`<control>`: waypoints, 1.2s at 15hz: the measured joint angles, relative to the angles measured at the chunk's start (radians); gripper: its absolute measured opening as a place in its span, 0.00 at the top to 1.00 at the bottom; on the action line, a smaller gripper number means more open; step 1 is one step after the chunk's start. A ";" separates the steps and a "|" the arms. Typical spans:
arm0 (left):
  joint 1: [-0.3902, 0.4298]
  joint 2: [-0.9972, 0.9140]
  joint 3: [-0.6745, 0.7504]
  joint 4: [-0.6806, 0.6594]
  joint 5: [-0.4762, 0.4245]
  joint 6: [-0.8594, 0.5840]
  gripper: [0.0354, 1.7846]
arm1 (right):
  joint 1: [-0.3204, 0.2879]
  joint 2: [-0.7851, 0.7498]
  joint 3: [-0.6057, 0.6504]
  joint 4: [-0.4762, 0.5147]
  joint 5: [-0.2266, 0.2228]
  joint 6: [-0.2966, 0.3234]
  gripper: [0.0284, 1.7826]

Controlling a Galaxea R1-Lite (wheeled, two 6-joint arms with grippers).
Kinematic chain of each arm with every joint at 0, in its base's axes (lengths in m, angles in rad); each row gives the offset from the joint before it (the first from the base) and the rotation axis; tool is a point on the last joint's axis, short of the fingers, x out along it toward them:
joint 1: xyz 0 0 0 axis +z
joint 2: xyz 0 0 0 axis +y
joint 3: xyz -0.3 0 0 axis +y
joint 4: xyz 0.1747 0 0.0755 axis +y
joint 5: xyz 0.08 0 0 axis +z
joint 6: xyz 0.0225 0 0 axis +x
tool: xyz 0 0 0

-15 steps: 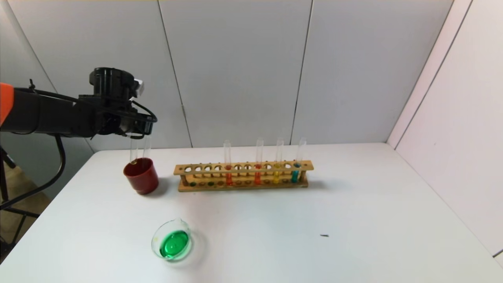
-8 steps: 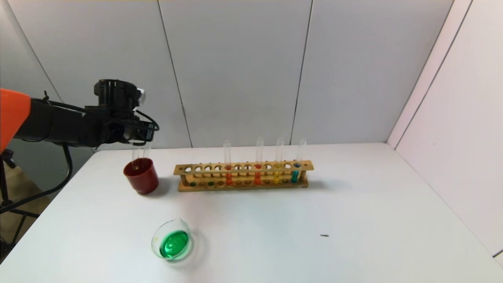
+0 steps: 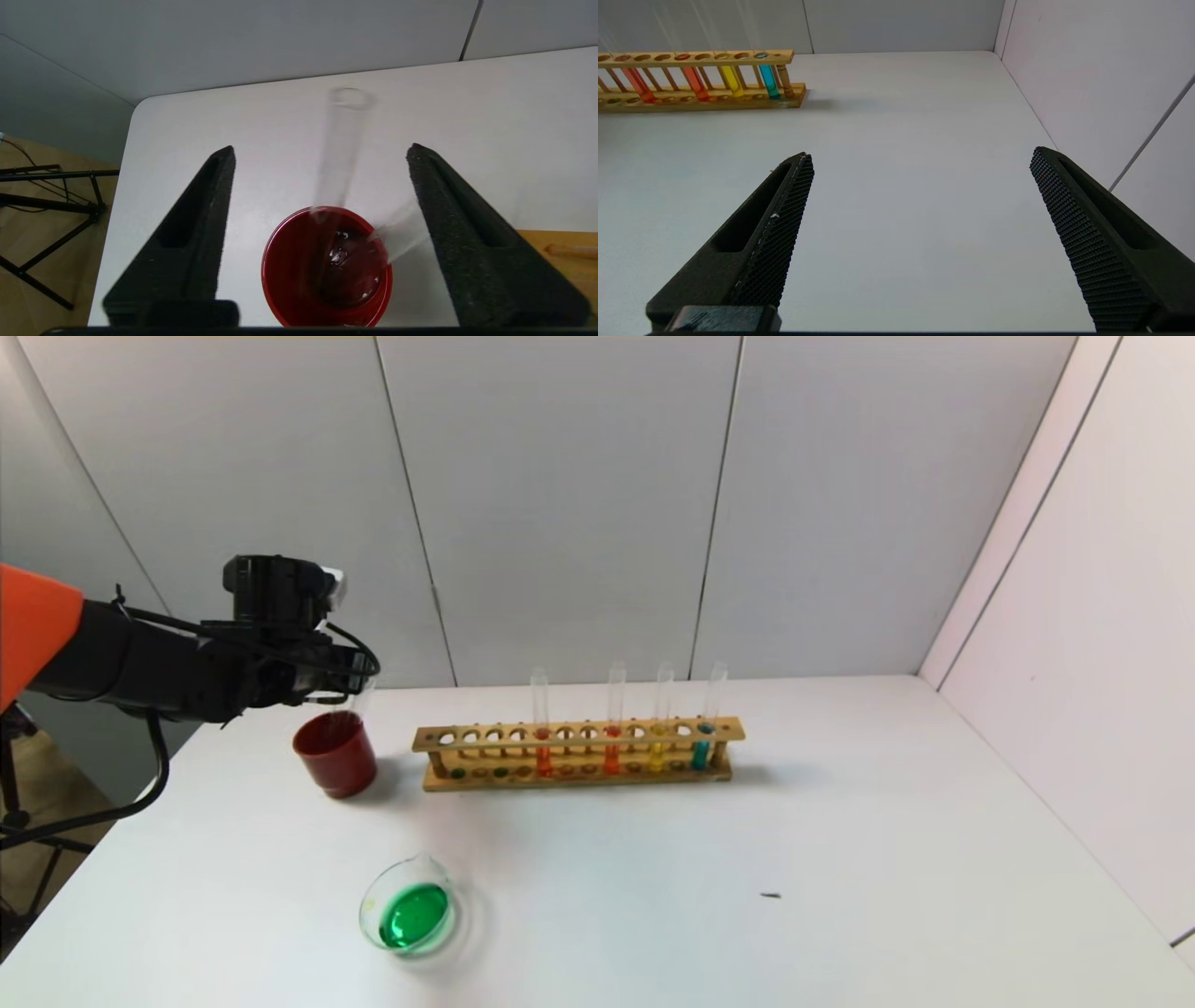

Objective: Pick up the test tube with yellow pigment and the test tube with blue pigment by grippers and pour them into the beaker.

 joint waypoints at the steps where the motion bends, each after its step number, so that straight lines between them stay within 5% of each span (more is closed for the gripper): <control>1: 0.000 -0.007 0.016 -0.008 0.001 0.001 0.18 | 0.000 0.000 0.000 0.000 0.000 0.000 0.05; 5: -0.002 -0.077 0.056 -0.014 -0.001 0.003 0.03 | 0.000 0.000 0.000 0.000 0.000 0.000 0.05; 18: 0.093 -0.644 0.406 0.028 -0.098 0.005 0.02 | 0.000 0.000 0.000 0.000 0.000 0.000 0.05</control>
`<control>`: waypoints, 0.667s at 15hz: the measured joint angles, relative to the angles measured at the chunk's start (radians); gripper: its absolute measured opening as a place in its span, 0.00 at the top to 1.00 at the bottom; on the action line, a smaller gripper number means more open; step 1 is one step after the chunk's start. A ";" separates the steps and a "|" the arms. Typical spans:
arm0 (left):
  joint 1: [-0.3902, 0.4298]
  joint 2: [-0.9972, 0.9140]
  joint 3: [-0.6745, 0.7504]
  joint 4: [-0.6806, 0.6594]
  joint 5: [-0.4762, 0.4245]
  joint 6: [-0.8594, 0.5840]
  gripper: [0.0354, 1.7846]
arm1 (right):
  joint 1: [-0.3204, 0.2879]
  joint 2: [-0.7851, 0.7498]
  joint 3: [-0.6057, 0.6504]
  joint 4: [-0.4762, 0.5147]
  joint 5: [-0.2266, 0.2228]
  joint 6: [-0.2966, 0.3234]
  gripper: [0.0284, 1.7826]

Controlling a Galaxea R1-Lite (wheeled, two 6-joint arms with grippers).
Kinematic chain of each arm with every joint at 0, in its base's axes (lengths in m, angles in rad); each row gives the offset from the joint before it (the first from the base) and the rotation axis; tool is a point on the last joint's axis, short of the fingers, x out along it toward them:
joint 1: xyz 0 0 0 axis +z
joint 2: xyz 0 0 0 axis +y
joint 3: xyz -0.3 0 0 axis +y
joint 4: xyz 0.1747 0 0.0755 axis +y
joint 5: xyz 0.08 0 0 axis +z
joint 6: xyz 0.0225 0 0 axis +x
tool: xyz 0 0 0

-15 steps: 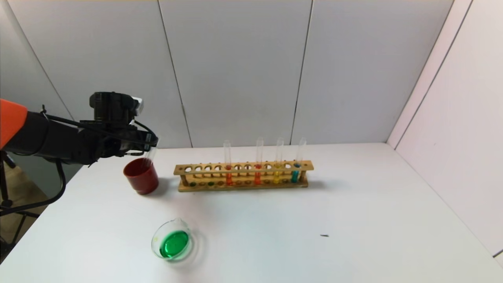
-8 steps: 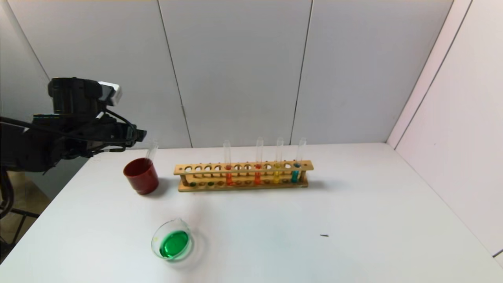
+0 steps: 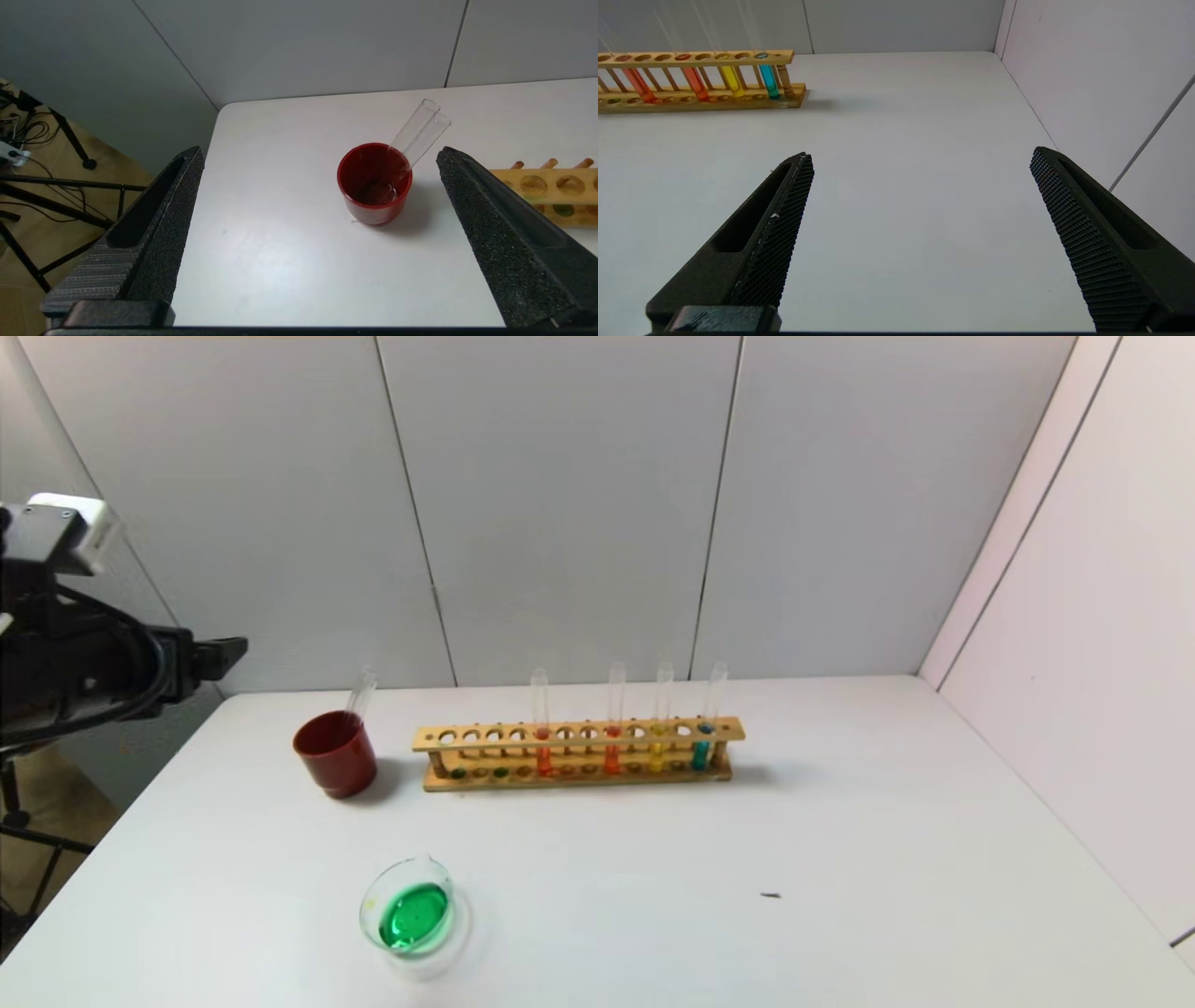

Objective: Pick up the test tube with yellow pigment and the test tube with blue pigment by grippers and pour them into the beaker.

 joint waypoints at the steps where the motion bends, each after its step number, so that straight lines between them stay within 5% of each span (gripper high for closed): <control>1: 0.011 -0.064 0.031 0.026 -0.011 -0.001 0.02 | 0.000 0.000 0.000 0.000 0.000 0.000 0.05; 10: 0.030 -0.773 0.235 0.471 -0.139 0.001 0.02 | 0.000 0.000 0.000 0.000 0.000 0.000 0.05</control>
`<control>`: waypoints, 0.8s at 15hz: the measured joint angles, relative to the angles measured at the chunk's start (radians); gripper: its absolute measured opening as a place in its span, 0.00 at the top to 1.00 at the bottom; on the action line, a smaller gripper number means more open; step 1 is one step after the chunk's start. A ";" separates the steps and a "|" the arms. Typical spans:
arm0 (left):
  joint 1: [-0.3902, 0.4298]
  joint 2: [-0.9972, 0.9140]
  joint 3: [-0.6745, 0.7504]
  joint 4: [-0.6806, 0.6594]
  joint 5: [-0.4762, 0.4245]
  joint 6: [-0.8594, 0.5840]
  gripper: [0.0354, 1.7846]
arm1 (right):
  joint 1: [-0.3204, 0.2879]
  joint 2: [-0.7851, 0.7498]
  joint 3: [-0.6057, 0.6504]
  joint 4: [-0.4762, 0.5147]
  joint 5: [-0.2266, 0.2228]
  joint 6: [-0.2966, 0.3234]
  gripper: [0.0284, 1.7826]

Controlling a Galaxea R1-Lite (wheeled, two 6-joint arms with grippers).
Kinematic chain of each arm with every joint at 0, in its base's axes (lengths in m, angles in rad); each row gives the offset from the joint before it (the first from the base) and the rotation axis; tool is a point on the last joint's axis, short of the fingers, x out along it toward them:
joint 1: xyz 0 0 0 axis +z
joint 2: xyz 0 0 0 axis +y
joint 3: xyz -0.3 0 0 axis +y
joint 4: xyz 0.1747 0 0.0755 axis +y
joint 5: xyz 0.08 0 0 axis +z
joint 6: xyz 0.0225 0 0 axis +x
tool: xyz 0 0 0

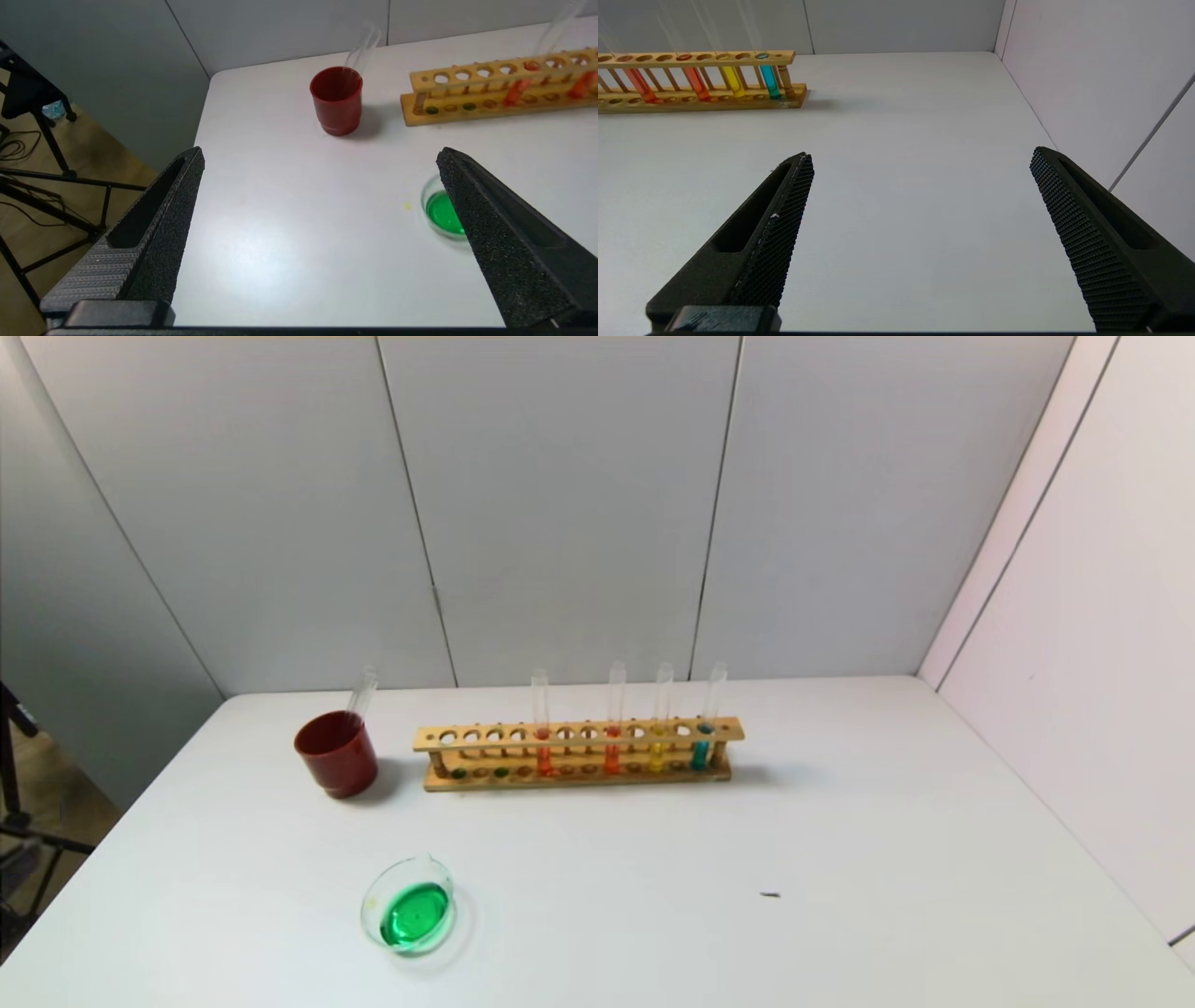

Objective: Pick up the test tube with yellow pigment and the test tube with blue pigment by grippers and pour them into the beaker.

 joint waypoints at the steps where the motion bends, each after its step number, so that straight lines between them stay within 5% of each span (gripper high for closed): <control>1: 0.000 -0.076 0.018 0.053 -0.005 -0.001 0.02 | 0.000 0.000 0.000 0.000 0.000 0.000 0.05; 4: 0.000 -0.262 0.104 0.140 0.009 -0.010 0.02 | 0.000 0.000 0.000 0.000 0.000 0.000 0.05; 12: -0.050 -0.415 0.261 0.103 0.027 -0.027 0.02 | 0.000 0.000 0.000 0.000 0.000 0.000 0.05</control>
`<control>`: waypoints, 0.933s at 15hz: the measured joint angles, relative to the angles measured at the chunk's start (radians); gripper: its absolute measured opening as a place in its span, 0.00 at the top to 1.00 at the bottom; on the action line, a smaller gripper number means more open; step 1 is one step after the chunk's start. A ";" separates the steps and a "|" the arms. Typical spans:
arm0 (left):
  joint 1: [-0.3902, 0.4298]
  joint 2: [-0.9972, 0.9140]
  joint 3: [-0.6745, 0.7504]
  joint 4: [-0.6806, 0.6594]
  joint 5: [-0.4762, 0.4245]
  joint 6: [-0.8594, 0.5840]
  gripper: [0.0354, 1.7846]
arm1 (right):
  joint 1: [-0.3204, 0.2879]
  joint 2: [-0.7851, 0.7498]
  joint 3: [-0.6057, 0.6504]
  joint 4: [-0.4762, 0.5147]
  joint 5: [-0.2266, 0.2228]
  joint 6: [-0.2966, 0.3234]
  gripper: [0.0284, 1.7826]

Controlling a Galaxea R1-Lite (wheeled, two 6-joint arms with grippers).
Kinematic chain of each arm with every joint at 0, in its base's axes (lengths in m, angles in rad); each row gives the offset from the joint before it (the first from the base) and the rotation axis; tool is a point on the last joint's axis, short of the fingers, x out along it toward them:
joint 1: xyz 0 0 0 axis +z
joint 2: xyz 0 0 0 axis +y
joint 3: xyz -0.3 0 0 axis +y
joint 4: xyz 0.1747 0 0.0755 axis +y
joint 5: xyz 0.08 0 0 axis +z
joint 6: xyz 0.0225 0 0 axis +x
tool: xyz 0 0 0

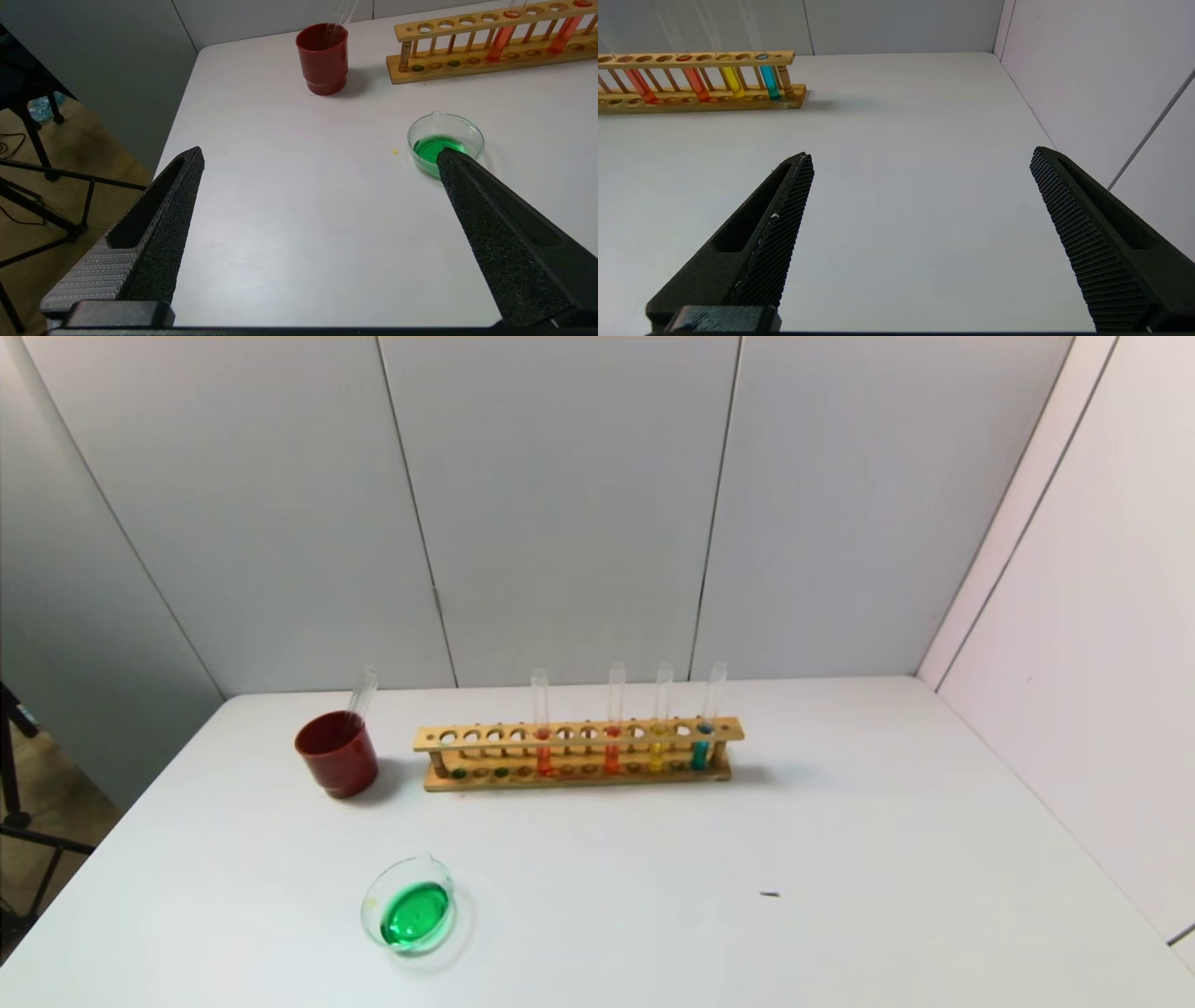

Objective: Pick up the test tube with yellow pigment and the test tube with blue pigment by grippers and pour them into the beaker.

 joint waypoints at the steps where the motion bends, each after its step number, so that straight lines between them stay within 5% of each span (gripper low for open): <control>1: -0.002 -0.020 0.023 -0.005 -0.003 0.002 0.02 | 0.000 0.000 0.000 0.000 0.000 0.000 0.05; 7: -0.007 -0.110 0.305 -0.268 -0.059 -0.001 0.02 | 0.000 0.000 0.000 0.000 0.000 -0.001 0.05; 14: -0.006 -0.188 0.343 -0.272 -0.068 -0.126 0.02 | 0.000 0.000 0.000 0.000 0.000 -0.003 0.05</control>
